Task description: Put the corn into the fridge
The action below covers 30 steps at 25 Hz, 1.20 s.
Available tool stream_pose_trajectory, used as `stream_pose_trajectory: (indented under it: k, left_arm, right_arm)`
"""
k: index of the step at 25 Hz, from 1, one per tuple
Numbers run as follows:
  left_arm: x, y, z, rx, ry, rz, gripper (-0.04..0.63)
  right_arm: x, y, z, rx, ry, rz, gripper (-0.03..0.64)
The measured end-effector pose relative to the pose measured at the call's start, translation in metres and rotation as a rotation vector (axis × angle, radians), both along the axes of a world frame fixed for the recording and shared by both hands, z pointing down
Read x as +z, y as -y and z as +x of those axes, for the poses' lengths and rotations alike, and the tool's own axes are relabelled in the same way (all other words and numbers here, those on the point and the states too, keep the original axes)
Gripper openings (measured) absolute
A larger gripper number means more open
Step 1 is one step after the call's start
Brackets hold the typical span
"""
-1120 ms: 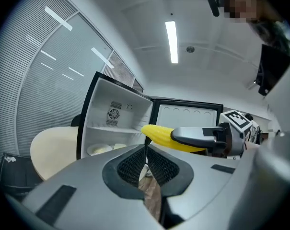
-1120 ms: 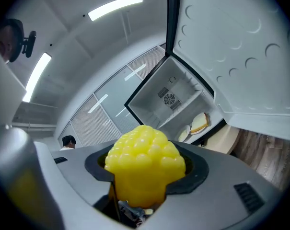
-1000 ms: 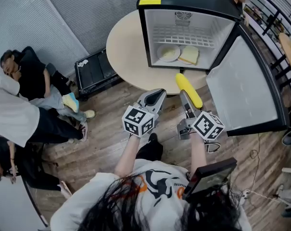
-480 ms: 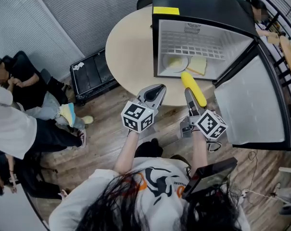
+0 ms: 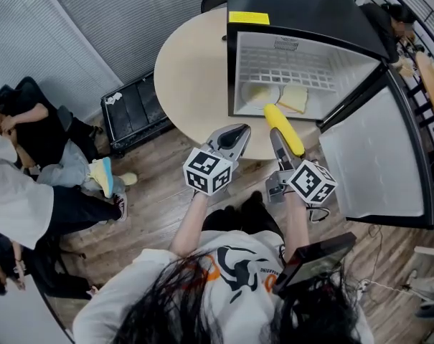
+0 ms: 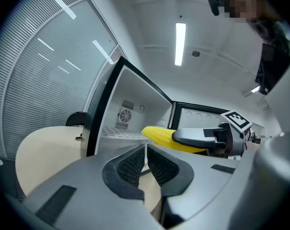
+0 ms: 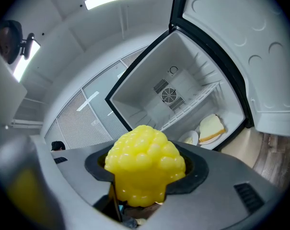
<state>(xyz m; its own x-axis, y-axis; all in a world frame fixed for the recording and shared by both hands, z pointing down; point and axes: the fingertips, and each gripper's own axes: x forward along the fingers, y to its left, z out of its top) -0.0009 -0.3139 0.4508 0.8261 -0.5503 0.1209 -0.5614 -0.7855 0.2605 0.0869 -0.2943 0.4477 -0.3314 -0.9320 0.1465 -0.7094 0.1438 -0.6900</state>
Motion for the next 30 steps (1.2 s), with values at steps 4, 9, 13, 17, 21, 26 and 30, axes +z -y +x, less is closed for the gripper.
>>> stream_pose_trajectory:
  k: [4,9,13,17,21,26,30]
  left_arm:
    - [0.004,-0.001,0.006,0.003,0.026,-0.007,0.012]
    - [0.018,0.011,0.005,-0.002,0.056,-0.006,0.012]
    - [0.023,0.019,0.01,0.006,0.085,-0.005,0.012]
    - [0.032,0.02,0.017,-0.01,0.091,-0.02,0.012]
    - [0.034,0.031,0.02,-0.038,0.083,-0.022,0.012]
    - [0.031,0.051,0.019,-0.086,0.068,-0.015,0.012]
    - [0.032,0.064,0.019,-0.112,0.062,-0.016,0.012]
  right_arm:
    - [-0.002,0.007,0.004,-0.022,-0.001,-0.002,0.262]
    - [0.006,0.036,0.004,-0.06,-0.02,-0.003,0.262]
    - [0.007,0.06,0.006,-0.087,-0.039,-0.009,0.262]
    - [0.014,0.077,0.01,-0.127,-0.094,-0.014,0.262]
    - [0.016,0.099,0.01,-0.164,-0.171,-0.01,0.262]
    - [0.016,0.132,0.008,-0.218,-0.279,0.013,0.262]
    - [0.019,0.158,0.008,-0.267,-0.316,0.017,0.262]
